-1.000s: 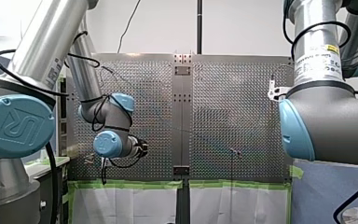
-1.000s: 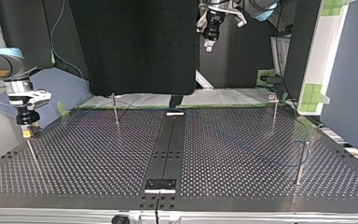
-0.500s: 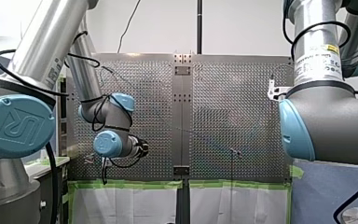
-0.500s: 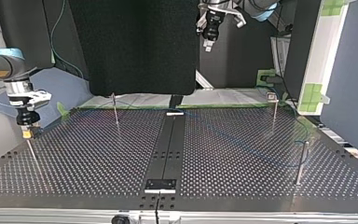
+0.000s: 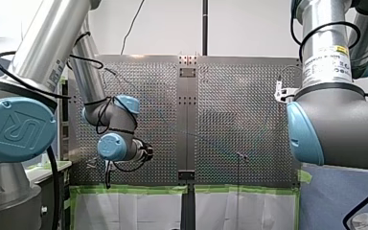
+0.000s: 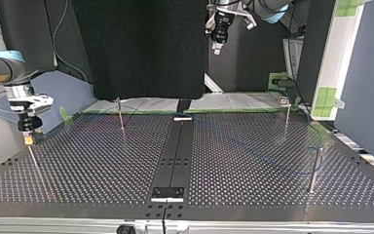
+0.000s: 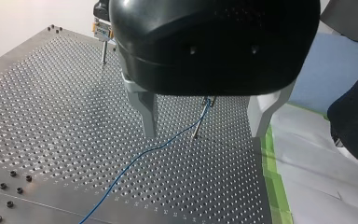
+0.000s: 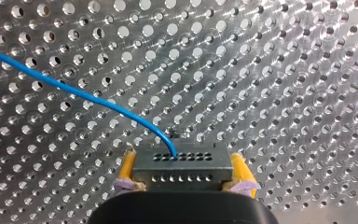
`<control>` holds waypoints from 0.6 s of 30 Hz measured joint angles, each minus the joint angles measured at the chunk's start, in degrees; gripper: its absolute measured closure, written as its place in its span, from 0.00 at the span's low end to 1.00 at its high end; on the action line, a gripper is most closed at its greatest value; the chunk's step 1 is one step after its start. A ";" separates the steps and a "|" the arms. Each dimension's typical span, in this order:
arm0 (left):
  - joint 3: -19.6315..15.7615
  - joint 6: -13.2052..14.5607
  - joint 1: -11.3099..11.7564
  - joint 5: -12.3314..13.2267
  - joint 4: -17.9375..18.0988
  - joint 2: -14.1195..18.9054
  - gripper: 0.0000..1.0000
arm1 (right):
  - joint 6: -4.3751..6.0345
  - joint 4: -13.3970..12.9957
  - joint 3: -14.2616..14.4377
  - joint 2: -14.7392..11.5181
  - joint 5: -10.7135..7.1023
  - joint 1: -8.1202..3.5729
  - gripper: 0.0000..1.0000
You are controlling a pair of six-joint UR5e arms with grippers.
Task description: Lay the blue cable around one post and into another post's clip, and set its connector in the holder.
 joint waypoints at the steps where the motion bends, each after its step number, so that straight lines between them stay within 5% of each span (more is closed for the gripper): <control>1: 0.00 0.00 0.01 0.00 0.00 0.00 0.05 | 0.02 -0.01 0.01 0.01 0.02 0.00 1.00; 18: 0.03 0.00 0.00 0.00 0.00 0.01 0.05 | 0.35 -1.11 0.03 0.11 0.66 0.18 1.00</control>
